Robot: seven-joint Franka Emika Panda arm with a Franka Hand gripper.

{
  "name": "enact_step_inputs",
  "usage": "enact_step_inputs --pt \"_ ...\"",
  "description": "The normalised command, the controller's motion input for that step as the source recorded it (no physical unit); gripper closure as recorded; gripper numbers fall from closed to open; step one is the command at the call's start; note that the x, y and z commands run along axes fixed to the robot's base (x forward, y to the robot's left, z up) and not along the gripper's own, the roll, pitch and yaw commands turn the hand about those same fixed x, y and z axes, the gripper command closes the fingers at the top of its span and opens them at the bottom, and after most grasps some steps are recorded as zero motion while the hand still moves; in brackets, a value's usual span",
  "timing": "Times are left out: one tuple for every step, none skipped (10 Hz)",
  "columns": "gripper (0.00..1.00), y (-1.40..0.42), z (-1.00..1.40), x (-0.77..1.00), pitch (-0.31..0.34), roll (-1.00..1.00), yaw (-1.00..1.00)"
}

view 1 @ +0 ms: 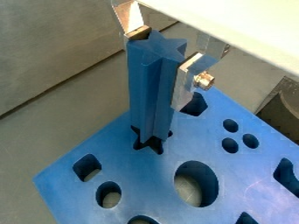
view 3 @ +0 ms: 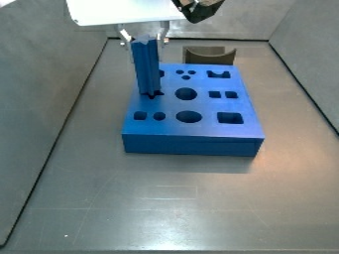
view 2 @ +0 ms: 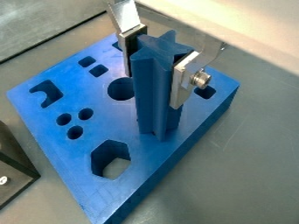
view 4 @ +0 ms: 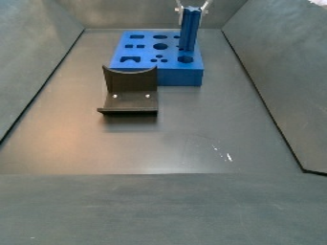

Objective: Insert the star object.

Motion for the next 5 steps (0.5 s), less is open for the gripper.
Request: enact_step_inputs --pt "1.0 -0.27 -0.31 0.27 0.0 0.23 -0.5" --pt "1.0 -0.17 -0.34 0.15 0.0 0.26 -0.74" --pt "1.0 -0.14 -0.27 0.01 0.0 0.25 -0.83" --pt "1.0 -0.1 -0.25 0.08 0.0 0.23 -0.81" --pt "1.0 0.01 -0.3 0.07 0.04 0.2 -0.52"
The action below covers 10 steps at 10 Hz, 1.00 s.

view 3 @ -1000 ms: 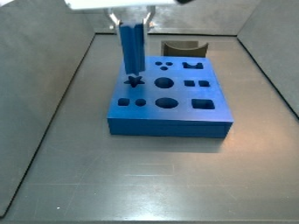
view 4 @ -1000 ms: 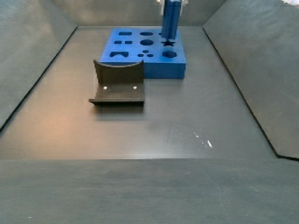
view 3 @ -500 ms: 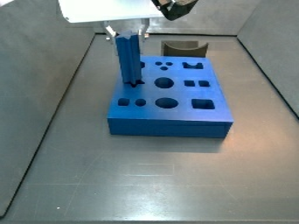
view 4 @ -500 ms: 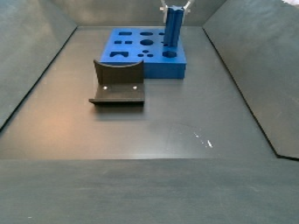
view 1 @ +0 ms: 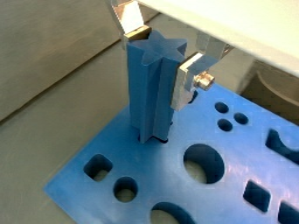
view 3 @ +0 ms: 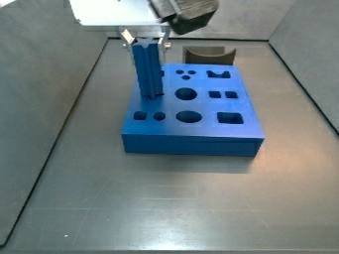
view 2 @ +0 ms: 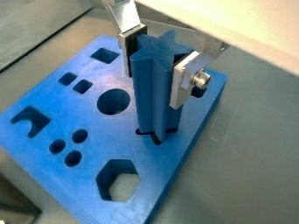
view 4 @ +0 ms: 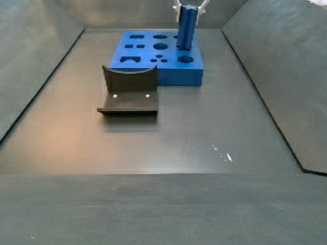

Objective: Insert the star object.

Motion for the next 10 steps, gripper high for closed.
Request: enact_step_inputs --pt "1.0 0.07 -0.28 -0.11 0.043 0.18 -0.28" --pt "1.0 0.08 -0.38 -0.04 0.0 0.14 -0.31" --pt "1.0 0.09 -0.42 0.0 0.023 0.1 -0.37" --pt "1.0 0.08 -0.47 0.0 0.013 0.08 -0.31" --pt "1.0 0.0 -0.52 0.0 0.0 -0.03 -0.22" --pt "1.0 0.0 -0.47 0.0 -0.017 -0.11 -0.23" --pt "1.0 0.0 -0.48 0.01 -0.044 -0.18 -0.21" --pt "1.0 0.0 -0.46 0.08 -0.046 -0.18 -0.24" --pt "1.0 0.0 -0.48 0.12 -0.041 -0.17 -0.24" --pt "1.0 0.0 -0.48 0.14 -0.024 -0.14 -0.21"
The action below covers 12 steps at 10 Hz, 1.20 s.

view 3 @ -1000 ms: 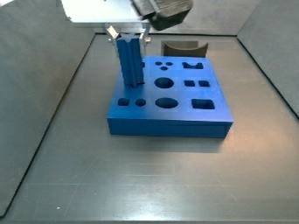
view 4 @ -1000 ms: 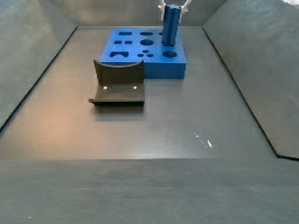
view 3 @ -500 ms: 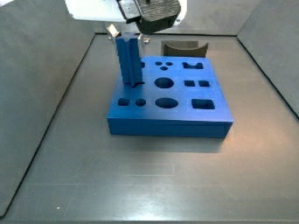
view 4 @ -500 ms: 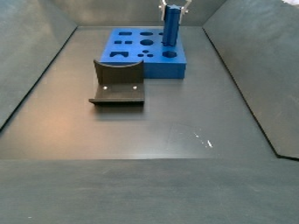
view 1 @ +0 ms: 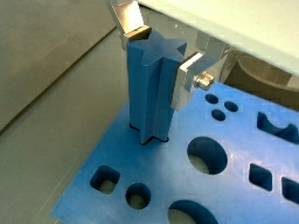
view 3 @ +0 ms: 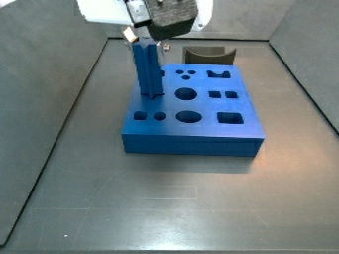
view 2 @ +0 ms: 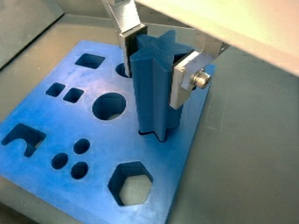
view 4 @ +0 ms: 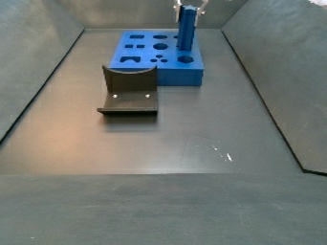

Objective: Insert the star object.

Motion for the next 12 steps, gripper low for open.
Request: enact_step_inputs --pt "1.0 0.0 -0.45 0.15 -0.011 -0.14 -0.17" --pt "1.0 0.0 -0.51 0.19 0.0 -0.03 -0.09" --pt "1.0 0.0 -0.59 0.1 0.053 0.03 -0.07" --pt "1.0 0.0 -0.63 0.05 0.033 0.04 -0.07" --pt "1.0 -0.07 -0.59 0.0 0.026 0.15 -0.05" --pt "1.0 -0.26 -0.47 0.14 0.174 0.31 -0.07" --pt "1.0 -0.3 -0.33 0.11 0.217 0.38 -0.05" --pt "1.0 -0.31 -0.29 0.07 0.217 0.4 -0.01" --pt "1.0 -0.33 -0.34 0.11 0.213 0.38 -0.03" --pt "1.0 -0.19 -0.58 0.01 0.084 0.24 -0.04" --pt "1.0 0.0 -0.13 0.0 -0.099 -0.07 0.0" --pt "1.0 0.0 0.0 0.0 0.0 0.0 0.0"
